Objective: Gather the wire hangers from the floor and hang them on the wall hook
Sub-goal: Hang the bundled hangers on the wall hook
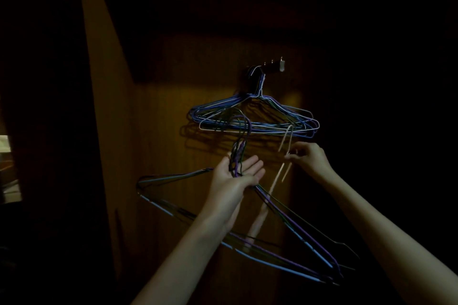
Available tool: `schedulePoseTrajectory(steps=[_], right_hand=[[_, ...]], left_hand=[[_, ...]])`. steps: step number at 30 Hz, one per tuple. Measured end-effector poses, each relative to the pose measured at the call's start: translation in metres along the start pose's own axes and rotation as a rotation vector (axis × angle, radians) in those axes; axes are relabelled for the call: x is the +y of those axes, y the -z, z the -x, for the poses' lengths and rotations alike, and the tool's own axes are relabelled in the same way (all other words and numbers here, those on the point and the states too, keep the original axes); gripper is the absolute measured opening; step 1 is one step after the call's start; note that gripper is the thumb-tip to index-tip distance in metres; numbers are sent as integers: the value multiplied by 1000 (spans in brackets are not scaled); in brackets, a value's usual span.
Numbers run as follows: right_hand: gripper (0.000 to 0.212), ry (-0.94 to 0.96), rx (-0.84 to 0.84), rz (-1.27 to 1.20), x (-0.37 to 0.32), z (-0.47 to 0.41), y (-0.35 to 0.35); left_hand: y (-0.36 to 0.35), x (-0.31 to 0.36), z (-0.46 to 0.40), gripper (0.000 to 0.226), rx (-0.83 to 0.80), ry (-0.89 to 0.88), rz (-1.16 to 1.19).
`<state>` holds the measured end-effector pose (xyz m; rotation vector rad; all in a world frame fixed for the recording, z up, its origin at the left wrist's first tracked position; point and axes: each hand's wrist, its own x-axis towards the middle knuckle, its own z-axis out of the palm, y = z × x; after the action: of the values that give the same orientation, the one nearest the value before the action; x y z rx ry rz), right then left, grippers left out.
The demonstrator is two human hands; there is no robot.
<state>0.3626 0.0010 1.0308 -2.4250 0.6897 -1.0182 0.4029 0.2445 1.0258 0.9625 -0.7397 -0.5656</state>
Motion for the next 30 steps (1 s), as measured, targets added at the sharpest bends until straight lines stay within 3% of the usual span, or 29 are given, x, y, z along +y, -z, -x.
schedulePoseTrajectory(steps=[4, 9, 15, 22, 26, 30], right_hand=[[13, 138, -23, 48, -4, 3, 1], [14, 93, -62, -347, -21, 13, 4], [6, 119, -9, -487, -48, 22, 12], [13, 224, -135, -428, -71, 35, 9], [2, 181, -176, -366, -57, 32, 7], [18, 132, -202, -363, -37, 34, 12]], left_hand=[[-2, -2, -3, 81, 13, 14, 9], [-4, -5, -9, 80, 42, 11, 30], [-10, -11, -13, 77, 40, 4, -28], [-19, -20, -20, 74, 60, 33, -10], [-19, -26, -27, 68, 64, 29, 18], [-15, -27, -39, 70, 100, -24, 39]])
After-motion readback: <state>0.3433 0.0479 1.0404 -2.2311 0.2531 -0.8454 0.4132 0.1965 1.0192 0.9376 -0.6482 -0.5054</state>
